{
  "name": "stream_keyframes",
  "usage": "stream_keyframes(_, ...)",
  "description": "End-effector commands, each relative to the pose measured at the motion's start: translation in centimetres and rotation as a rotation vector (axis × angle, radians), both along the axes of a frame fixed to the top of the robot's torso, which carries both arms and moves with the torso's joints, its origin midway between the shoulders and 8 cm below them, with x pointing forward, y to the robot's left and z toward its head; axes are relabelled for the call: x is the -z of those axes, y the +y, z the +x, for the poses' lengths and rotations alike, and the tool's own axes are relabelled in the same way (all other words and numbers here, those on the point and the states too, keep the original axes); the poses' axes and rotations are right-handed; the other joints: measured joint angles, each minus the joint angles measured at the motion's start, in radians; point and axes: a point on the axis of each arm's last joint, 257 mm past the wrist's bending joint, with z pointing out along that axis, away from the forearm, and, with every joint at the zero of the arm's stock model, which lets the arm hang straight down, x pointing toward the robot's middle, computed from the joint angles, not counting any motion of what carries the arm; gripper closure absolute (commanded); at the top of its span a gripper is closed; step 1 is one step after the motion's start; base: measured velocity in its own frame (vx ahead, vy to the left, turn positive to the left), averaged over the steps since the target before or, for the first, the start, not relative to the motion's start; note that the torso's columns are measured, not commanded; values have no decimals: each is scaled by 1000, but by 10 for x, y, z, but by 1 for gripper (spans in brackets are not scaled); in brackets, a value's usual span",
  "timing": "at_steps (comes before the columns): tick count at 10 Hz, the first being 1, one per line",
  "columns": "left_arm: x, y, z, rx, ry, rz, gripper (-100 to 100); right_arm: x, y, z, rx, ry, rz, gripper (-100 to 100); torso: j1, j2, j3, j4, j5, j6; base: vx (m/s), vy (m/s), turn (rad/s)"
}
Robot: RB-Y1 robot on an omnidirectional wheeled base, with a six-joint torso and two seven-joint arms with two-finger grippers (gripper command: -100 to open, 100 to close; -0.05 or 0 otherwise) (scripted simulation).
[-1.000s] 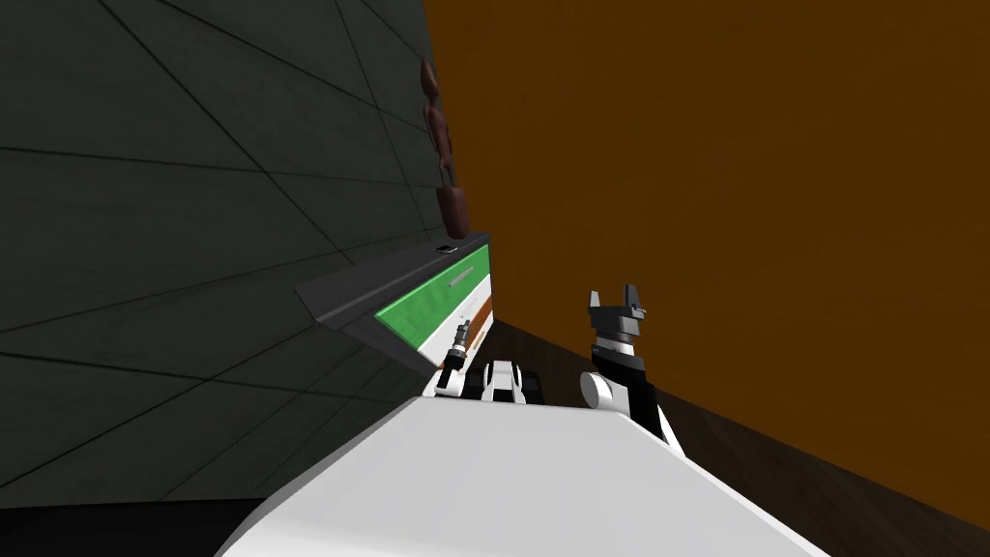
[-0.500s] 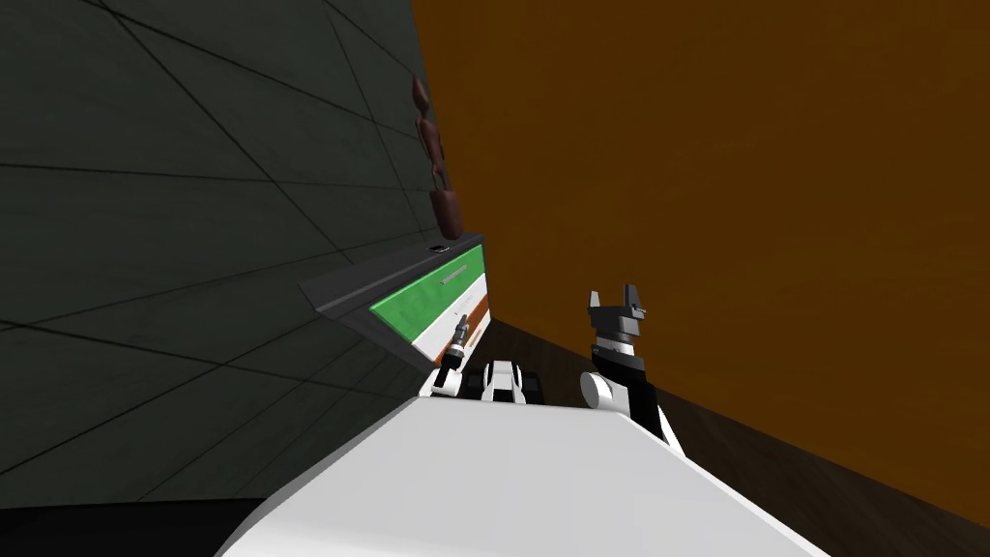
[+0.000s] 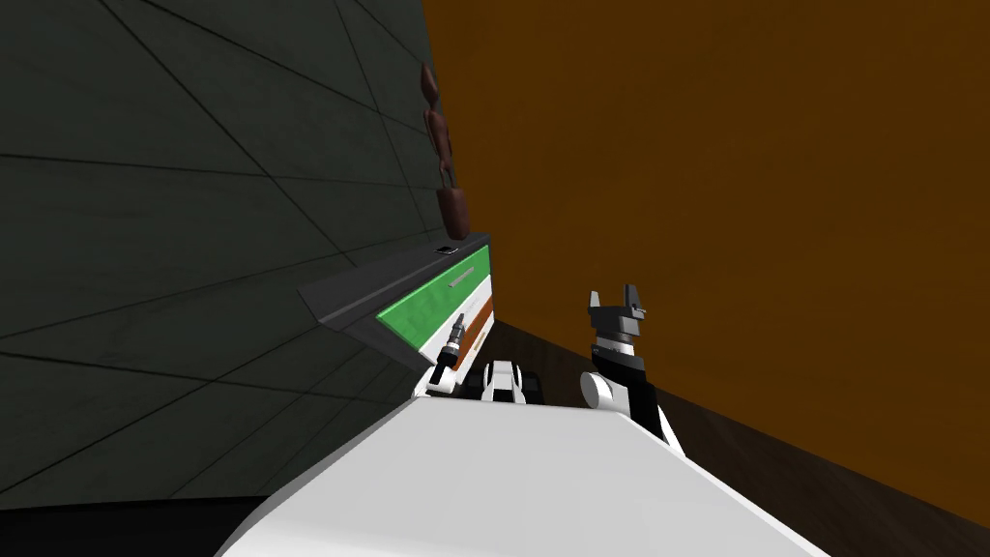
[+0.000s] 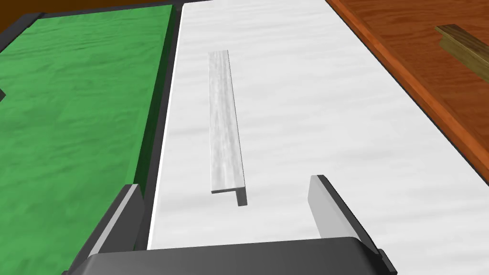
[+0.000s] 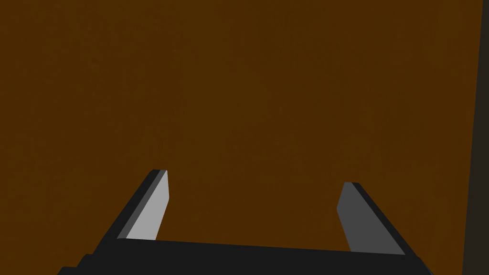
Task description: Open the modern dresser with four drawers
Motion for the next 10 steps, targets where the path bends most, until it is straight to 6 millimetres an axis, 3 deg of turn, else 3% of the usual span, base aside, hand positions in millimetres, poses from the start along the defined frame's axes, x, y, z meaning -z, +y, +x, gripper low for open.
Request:
stream_keyframes(1,2,-19,5,-14,12,-62,-100,0,0,0,0,0,0,0,-3,1,1,0,-1,0,55,102,-5)
stream_keyframes(4,2,-22,6,-15,12,-70,-100,0,0,0,0,0,1,0,-7,4,3,1,-2,0,5,11,-2)
stream_keyframes(5,2,-22,6,-15,12,-69,100,0,0,0,0,0,1,0,-4,2,2,1,-1,0,0,0,0)
stream_keyframes(10,-3,-32,10,-9,9,-73,100,0,0,0,0,-1,1,0,-3,3,2,0,-1,-1,-78,-138,4)
